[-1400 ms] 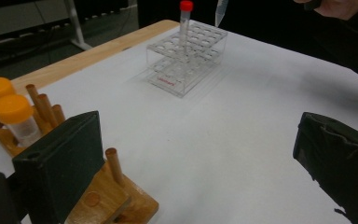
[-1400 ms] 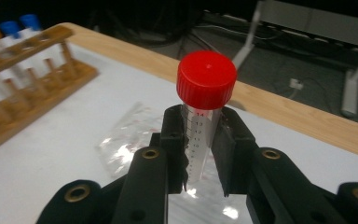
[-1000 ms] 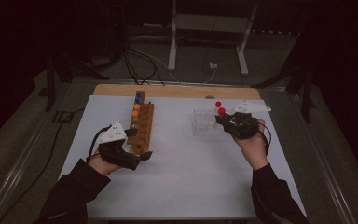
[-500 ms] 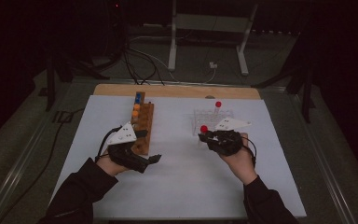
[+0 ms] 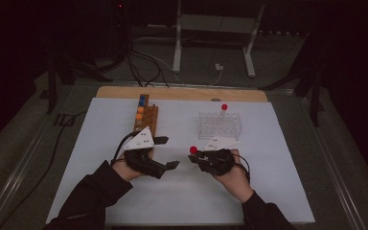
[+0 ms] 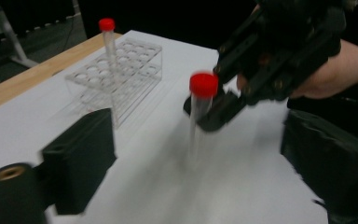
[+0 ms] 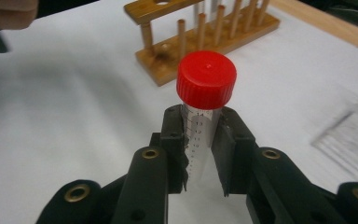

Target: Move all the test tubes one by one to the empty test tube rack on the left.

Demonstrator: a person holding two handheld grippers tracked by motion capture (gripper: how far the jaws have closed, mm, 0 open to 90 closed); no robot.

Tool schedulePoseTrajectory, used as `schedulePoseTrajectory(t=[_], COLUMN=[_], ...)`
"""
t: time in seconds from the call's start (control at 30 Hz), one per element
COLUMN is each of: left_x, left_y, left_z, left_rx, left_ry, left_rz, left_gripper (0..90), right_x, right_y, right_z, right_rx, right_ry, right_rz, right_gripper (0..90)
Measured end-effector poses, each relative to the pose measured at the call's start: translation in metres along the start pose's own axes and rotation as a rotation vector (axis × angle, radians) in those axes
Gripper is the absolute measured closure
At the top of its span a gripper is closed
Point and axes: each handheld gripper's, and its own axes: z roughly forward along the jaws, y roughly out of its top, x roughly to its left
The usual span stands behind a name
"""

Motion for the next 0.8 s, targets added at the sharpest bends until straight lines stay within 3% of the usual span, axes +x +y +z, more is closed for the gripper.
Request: schedulePoseTrajectory(t=[0.43, 0.7, 0.8], left_x=[-0.005, -0.003, -0.003], left_y=[0.009, 0.009, 0.01], left_z=[0.03, 0.037, 0.037], left_rx=[0.002, 0.021, 0.025], left_ry=[-0.033, -0.063, -0.063], left_rz=[0.013, 0.027, 0.039], left_gripper=[45.5, 68.3, 70.8], right_x=[0.011, 0.011, 0.01], right_y=[0.003, 0.004, 0.003], right_z=[-0.001, -0.004, -0.004], right_rx=[-0.013, -0.024, -0.024], right_ry=[0.028, 0.018, 0.019], right_rz=[-0.025, -0.023, -0.023], right_gripper=[74.8, 74.8, 74.7])
